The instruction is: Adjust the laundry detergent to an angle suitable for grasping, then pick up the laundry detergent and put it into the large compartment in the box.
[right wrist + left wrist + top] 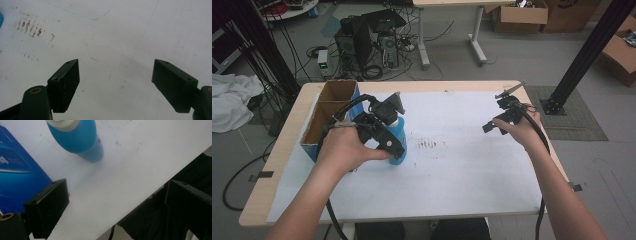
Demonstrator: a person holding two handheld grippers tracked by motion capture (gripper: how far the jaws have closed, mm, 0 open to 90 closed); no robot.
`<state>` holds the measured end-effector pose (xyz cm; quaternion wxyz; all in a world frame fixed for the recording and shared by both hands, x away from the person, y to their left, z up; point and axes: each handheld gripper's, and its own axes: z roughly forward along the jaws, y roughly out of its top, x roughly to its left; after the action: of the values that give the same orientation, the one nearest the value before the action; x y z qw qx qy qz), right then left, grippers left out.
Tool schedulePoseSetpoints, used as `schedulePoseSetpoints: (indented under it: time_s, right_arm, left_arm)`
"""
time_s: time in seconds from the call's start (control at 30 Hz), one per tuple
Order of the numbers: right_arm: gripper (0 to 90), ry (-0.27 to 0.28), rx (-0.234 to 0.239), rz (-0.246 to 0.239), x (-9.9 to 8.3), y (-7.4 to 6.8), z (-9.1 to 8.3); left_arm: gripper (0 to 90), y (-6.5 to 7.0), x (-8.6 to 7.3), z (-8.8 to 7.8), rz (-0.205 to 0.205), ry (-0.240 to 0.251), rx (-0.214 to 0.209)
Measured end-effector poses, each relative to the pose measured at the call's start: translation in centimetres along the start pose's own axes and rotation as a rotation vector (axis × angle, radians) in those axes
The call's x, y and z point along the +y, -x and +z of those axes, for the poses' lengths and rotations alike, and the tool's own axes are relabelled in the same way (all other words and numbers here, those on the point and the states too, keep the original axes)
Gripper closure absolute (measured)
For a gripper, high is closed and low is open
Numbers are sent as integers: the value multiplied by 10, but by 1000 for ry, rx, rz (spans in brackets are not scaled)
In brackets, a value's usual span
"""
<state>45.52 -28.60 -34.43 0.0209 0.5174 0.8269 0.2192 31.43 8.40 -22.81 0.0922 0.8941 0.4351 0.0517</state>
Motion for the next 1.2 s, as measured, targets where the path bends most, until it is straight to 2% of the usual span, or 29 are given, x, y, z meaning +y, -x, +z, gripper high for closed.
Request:
schedulePoseSetpoints:
  time_s: [0.4, 0.73, 1.2]
  right_arm:
    - [226, 9, 4, 3, 1, 2, -1]
    - [226, 16, 1, -4, 2, 0, -2]
    - [226, 12, 5, -8, 4, 0, 0]
  left_arm:
    - [61, -3, 2, -4, -5, 0, 7]
    - [65, -8, 5, -5, -31, 14, 10]
    - [65, -22, 24, -1, -73, 20, 4]
